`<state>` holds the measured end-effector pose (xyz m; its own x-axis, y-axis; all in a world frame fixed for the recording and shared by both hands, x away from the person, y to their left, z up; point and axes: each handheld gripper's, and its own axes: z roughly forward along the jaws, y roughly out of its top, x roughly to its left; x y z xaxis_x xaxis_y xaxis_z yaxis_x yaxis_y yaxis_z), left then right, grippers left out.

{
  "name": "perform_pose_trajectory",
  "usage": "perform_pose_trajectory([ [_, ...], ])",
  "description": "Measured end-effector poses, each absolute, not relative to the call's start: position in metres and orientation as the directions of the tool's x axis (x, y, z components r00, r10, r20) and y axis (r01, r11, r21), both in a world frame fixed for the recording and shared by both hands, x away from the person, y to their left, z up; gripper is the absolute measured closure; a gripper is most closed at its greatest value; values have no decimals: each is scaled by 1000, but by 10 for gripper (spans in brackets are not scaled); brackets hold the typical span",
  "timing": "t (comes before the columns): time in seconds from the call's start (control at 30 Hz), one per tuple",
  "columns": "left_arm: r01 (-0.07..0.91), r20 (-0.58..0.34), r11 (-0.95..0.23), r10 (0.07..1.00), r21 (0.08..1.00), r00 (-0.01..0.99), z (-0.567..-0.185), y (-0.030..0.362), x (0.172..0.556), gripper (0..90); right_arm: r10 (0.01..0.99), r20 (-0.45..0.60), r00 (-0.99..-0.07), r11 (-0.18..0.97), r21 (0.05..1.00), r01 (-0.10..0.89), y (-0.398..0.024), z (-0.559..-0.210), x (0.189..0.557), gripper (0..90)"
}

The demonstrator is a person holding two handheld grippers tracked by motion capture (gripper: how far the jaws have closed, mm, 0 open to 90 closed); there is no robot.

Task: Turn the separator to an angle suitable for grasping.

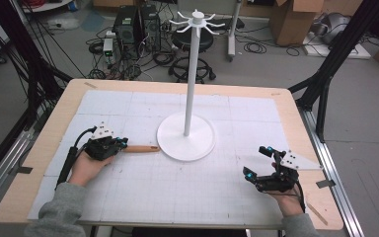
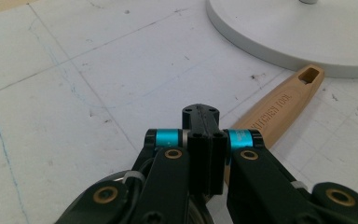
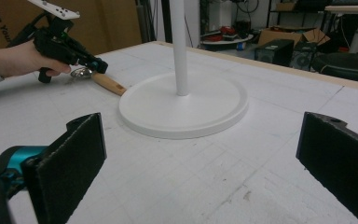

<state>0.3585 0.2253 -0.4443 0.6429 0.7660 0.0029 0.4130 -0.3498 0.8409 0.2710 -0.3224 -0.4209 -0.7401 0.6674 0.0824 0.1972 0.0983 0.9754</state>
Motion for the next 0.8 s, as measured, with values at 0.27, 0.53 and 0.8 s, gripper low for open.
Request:
perform_pose_trajectory([
  [0.27,421,3,-348,773,838,634,-445,226,361,899,667,82,-741,99,975,198,-323,-421,271,6],
  [0.53,447,-11,-343,783,826,622,-448,227,365,899,667,86,-740,98,974,202,-323,-421,270,6],
  [0.8,466,-20,-344,787,815,617,-449,228,369,900,668,87,-739,96,975,202,-325,-422,270,6],
])
